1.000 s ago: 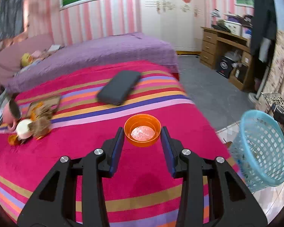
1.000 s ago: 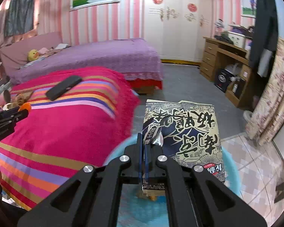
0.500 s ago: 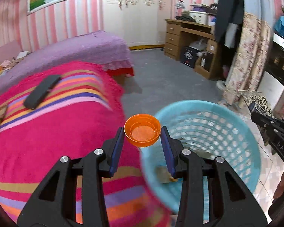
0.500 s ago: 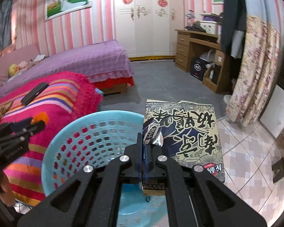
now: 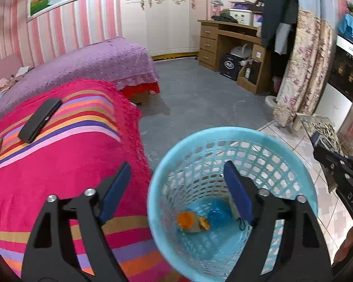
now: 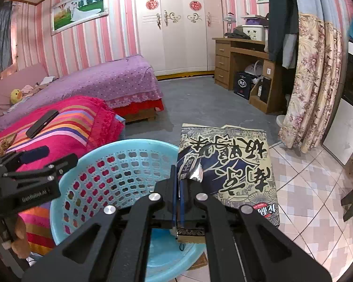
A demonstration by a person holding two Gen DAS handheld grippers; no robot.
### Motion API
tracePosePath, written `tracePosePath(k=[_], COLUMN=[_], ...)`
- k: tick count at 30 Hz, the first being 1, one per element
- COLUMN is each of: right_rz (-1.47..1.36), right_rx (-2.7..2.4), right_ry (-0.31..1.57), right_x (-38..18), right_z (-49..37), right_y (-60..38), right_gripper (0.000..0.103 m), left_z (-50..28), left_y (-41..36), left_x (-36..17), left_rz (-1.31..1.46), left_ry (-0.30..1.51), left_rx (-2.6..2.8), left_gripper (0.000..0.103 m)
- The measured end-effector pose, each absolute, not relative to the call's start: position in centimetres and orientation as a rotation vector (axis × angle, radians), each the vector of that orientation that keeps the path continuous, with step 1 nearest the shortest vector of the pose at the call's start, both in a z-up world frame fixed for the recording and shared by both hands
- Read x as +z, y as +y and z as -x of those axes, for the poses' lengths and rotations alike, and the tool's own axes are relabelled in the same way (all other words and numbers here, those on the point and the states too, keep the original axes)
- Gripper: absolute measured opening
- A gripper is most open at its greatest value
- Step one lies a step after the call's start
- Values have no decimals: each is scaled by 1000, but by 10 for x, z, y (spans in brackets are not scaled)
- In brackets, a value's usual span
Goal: Collect trash
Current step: 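Carry the cap and wrapper to the blue basket and open both tools, then move both open tools back over the trash on the bed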
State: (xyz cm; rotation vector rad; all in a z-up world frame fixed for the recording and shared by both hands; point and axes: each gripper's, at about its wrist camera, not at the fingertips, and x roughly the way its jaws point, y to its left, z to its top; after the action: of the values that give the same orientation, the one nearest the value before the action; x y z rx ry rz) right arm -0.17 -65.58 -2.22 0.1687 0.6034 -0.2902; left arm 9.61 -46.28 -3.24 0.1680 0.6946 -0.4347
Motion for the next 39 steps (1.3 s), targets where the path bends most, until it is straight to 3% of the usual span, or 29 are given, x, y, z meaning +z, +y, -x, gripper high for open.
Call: tracePosePath(k=[15,16,18,22,25,39], right_rz=[-155,-163,-180,-167,-196,-169], right_rx=[-210,-214,-216,-232,-215,-252], right_ry=[672,676,687,690,680,588], right_x=[-43,-43,-44,-43,-40,-14], right_z=[-43,-44,-46,-47,-45,-55], right_y=[-611,-611,-612,-608,-608,-576], right_gripper=[6,10,45,51,71,89], left_z=[-112,-113,-114,-118,-121,-125], left_y=[-386,-382,-374,-361,-353,-298], left_x=[-16,-15,-15,-14,-12,2], left_rz=[-139,-139,-132,-117,-106,-79], left_ry=[644,643,641,642,639,612], left_rx=[-290,-283,-273,-258,-251,-194], left_gripper=[90,90,90,90,90,94])
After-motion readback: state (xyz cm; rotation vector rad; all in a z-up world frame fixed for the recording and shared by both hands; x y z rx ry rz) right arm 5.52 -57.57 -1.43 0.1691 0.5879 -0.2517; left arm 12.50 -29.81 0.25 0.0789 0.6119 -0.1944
